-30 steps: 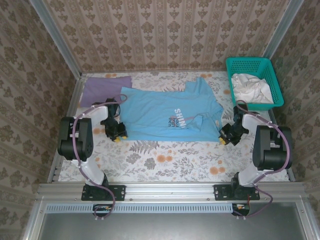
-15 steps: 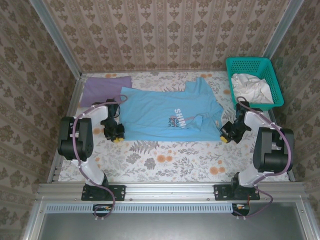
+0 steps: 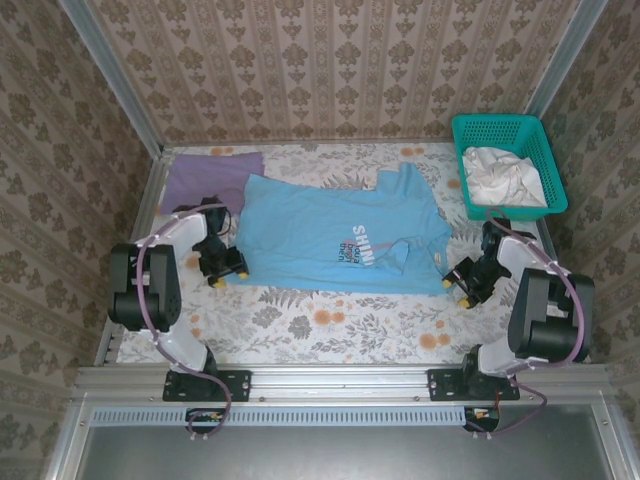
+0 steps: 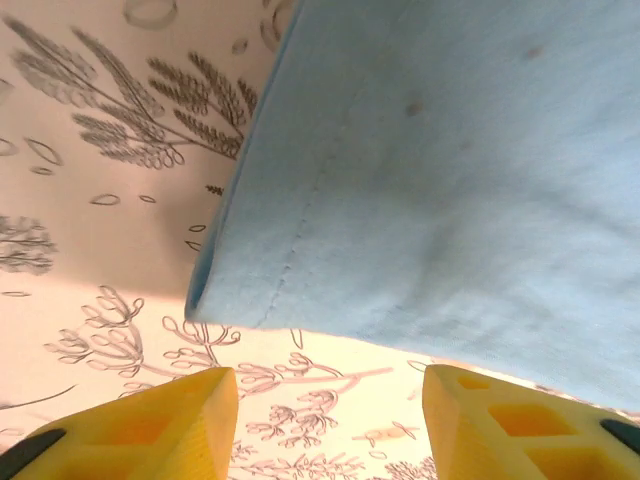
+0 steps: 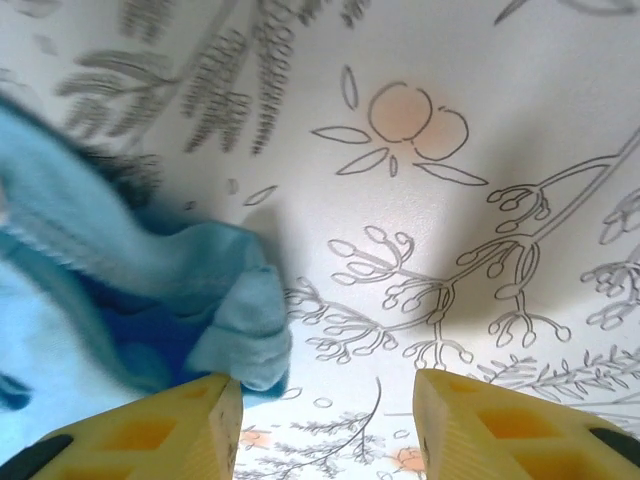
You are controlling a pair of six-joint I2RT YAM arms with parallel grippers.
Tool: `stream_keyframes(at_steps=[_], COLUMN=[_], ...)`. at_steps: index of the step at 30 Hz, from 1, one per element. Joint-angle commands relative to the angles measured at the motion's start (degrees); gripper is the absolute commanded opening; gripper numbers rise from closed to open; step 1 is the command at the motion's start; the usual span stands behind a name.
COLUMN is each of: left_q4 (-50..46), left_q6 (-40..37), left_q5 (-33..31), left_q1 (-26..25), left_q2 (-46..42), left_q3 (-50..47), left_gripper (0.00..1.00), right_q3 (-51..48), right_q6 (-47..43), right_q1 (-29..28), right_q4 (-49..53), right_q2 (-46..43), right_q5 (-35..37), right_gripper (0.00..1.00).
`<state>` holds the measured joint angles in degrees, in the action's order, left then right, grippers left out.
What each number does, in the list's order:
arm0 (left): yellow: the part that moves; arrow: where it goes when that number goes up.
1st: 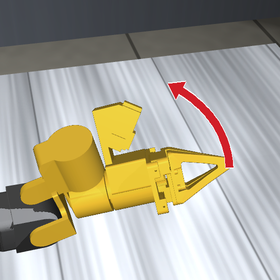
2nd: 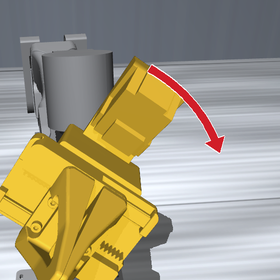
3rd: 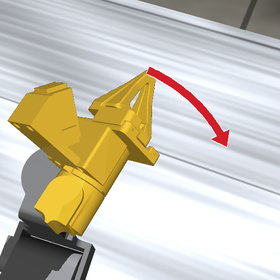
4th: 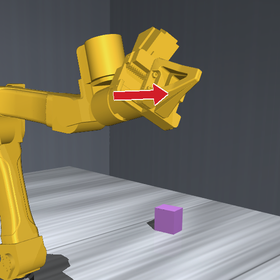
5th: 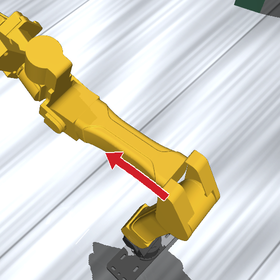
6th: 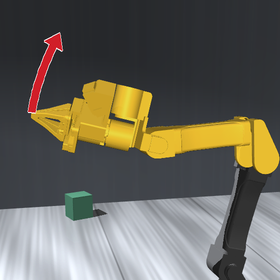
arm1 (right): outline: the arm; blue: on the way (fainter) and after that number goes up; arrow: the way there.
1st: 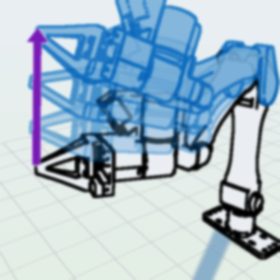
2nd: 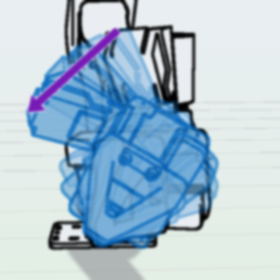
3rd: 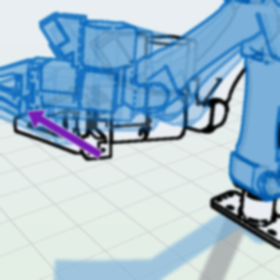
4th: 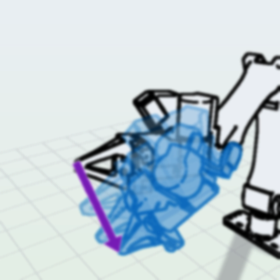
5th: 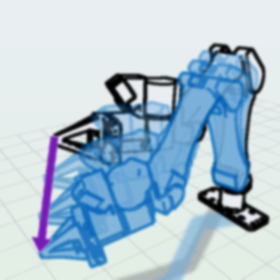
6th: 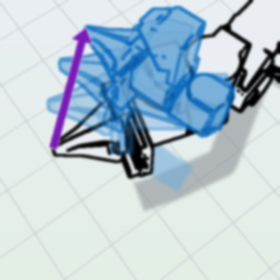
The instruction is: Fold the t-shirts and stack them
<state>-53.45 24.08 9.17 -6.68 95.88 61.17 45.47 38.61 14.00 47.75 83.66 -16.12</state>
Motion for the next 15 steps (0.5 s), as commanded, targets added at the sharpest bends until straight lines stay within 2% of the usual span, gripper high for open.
stream_keyframes(at_steps=[1,3,6,11,15], left_q4=[-2.61,-1.86,-0.32,3.12,2.25], left_q6=[0.98,0.74,-1.39,-6.26,-8.83], left_q5=[0.02,2.16,5.43,12.81,11.3], left_q1=[-0.8,-2.46,-6.41,-12.86,-16.96], left_q2=[-3.49,-3.85,-2.18,1.03,4.38], left_q3=[5.71,7.72,10.3,11.85,11.88], left_gripper=[0.56,0.58,0.61,0.58,0.54], right_q3=[3.42,3.56,5.67,9.23,11.84], right_q6=[2.26,3.5,4.72,6.01,6.5], right_q1=[-0.34,-2.22,-7.29,-17.04,-20.57], right_q4=[1.09,-2.98,-6.69,-11.22,-12.74], right_q2=[-3.59,-5.97,-4.38,4.51,10.34], right_q5=[2.84,-0.63,-4.0,-5.87,-6.04], right_gripper=[0.53,0.54,0.52,0.45,0.4])
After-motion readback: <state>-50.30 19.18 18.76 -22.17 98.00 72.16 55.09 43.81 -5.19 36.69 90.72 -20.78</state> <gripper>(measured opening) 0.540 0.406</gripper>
